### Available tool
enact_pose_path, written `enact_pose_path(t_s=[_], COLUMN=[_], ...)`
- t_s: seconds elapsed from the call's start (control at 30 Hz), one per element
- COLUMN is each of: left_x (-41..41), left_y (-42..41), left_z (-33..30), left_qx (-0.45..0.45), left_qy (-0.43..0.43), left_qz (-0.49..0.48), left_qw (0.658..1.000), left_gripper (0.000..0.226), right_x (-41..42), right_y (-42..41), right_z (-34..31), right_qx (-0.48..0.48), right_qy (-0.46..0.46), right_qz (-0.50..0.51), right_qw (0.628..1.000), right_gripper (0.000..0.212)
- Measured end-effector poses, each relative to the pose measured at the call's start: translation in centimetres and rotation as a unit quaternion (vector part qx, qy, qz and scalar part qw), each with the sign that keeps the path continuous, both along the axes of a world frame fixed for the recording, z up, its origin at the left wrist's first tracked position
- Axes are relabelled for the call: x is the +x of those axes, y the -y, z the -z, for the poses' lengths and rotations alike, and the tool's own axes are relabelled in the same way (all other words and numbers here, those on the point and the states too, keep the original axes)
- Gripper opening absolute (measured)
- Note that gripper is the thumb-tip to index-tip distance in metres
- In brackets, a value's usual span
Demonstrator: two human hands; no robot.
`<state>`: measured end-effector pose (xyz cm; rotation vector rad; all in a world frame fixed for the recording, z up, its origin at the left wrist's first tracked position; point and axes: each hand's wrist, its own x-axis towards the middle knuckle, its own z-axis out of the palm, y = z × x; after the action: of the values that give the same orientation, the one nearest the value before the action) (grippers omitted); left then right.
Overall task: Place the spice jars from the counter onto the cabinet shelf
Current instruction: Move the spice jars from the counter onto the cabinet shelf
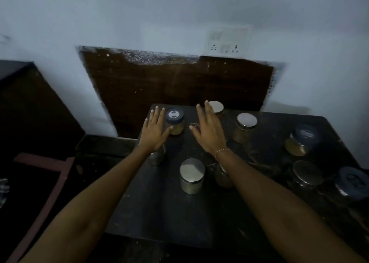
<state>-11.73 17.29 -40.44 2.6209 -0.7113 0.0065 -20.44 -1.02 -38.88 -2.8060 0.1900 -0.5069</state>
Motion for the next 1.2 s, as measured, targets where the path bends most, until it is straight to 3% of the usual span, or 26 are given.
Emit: enact_pose_path(t_s=[0.2,0.27,0.37,0.5,0.6,0.67,0.8,0.9,1.13,1.2], left_x=[0.8,1.5,2.3,3.1,4.5,5.8,8.3,9.6,11.4,11.6], left_y=[-6.1,-6.7,-7.0,-6.7,-6.8,-6.9,-6.5,-5.5,-2.7,-2.0], left_z=[5.2,6.0,6.6,6.6,5.4,3.7,-1.3,-5.2,-14.7,-17.3], left_qx=[0.0,-0.071,-0.179,-0.219,-0.225,-0.267,-0.349,-0.378,-0.432,-0.441], left_qy=[-0.108,-0.193,-0.283,-0.35,-0.359,-0.374,-0.409,-0.43,-0.445,-0.436], left_qz=[-0.047,-0.049,-0.03,-0.03,-0.041,-0.037,0.003,0.063,0.195,0.242], left_qw=[0.993,0.977,0.942,0.911,0.905,0.887,0.843,0.817,0.76,0.746], left_gripper=[0.081,0.086,0.077,0.072,0.044,0.039,0.04,0.043,0.064,0.062], right_x=[3.5,4.7,6.1,7.0,7.7,8.6,10.3,11.3,11.7,11.7], right_y=[-7.7,-9.2,-10.6,-11.6,-11.4,-10.7,-8.1,-6.5,-4.4,-4.0], right_z=[3.6,4.5,5.8,6.7,6.2,4.7,-1.3,-6.2,-16.2,-18.4], right_qx=[0.069,0.091,0.159,0.216,0.248,0.293,0.41,0.471,0.643,0.648], right_qy=[-0.203,-0.257,-0.299,-0.247,-0.201,-0.177,-0.182,-0.136,-0.057,-0.034], right_qz=[-0.107,-0.119,-0.108,-0.061,-0.047,-0.046,-0.09,-0.104,-0.214,-0.241], right_qw=[0.971,0.955,0.934,0.943,0.947,0.939,0.889,0.865,0.733,0.722], right_gripper=[0.089,0.094,0.101,0.097,0.089,0.085,0.077,0.067,0.06,0.052])
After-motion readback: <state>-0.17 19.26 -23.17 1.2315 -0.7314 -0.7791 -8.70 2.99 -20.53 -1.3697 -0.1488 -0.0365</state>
